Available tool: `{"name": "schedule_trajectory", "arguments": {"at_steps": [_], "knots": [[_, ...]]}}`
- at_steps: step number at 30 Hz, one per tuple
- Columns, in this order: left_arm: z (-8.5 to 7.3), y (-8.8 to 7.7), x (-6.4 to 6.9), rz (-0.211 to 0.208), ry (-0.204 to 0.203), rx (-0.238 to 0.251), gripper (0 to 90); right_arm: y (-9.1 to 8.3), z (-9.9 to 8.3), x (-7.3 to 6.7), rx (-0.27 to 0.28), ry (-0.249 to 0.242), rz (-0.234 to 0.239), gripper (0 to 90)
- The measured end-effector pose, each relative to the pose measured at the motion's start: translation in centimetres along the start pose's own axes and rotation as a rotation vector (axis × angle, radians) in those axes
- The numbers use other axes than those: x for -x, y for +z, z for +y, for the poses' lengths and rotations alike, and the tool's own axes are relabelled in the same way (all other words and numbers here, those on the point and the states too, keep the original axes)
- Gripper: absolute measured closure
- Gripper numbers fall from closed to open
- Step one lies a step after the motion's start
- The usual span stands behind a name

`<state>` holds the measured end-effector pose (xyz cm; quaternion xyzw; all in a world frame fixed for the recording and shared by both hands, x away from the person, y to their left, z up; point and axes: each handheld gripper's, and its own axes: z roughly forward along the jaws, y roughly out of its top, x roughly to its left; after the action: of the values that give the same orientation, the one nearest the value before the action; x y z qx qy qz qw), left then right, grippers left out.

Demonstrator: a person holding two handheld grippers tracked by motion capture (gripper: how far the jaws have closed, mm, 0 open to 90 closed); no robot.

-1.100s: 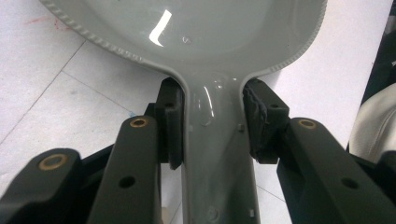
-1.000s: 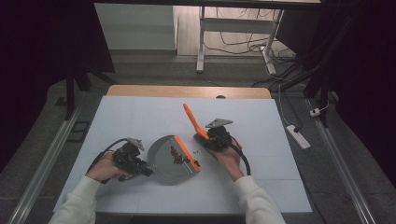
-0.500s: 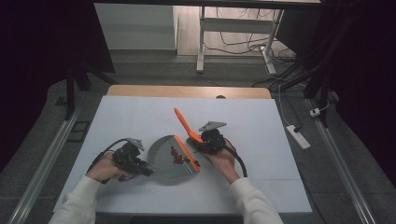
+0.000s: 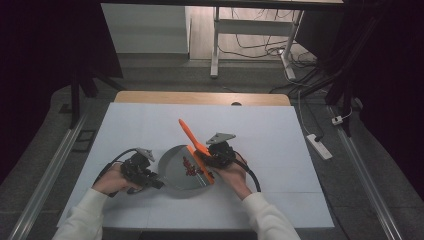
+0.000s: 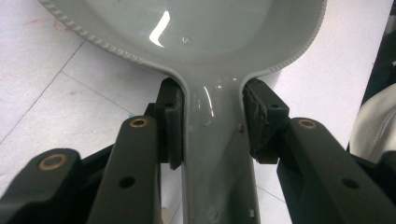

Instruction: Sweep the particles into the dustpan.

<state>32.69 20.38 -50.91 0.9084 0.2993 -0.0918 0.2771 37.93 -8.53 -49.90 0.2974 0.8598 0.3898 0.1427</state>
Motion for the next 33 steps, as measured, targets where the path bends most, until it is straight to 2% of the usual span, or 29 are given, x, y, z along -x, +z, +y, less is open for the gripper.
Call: {"name": "schedule_trajectory", "arguments": {"at_steps": [4, 7, 8, 10, 11, 14, 25, 29, 33], "knots": [[0.0, 0.0, 0.0, 0.001, 0.0, 0.0, 61.4, 0.0, 0.1, -0.3, 0.012, 0.012, 0.018, 70.0], [0.0, 0.0, 0.0, 0.001, 0.0, 0.0, 61.4, 0.0, 0.2, -0.6, 0.028, 0.027, 0.055, 70.0], [0.0, 0.0, 0.0, 0.001, 0.003, -0.004, 61.4, 0.0, 0.3, -0.7, 0.034, 0.029, 0.078, 70.0], [0.0, 0.0, 0.0, 0.001, 0.001, -0.001, 61.4, -0.1, 0.4, -0.6, 0.058, 0.064, 0.161, 70.0], [0.0, 0.0, 0.0, 0.001, 0.001, -0.001, 61.4, -0.2, 0.5, -0.6, 0.071, 0.07, 0.17, 70.0], [0.0, 0.0, 0.0, 0.002, 0.003, -0.001, 61.4, -0.7, 0.7, -0.6, 0.078, 0.036, 0.118, 70.0], [0.0, 0.1, 0.0, 0.005, 0.005, -0.009, 61.4, -2.5, 0.6, 1.9, 0.112, 0.057, -0.006, 70.0], [0.0, 0.1, 0.0, 0.004, 0.002, -0.005, 61.4, -2.5, 0.1, 2.6, 0.095, 0.074, -0.04, 70.0], [0.0, 0.1, 0.0, 0.003, 0.0, -0.002, 61.4, -1.9, -0.4, 2.7, 0.069, 0.069, -0.057, 70.0]]}}
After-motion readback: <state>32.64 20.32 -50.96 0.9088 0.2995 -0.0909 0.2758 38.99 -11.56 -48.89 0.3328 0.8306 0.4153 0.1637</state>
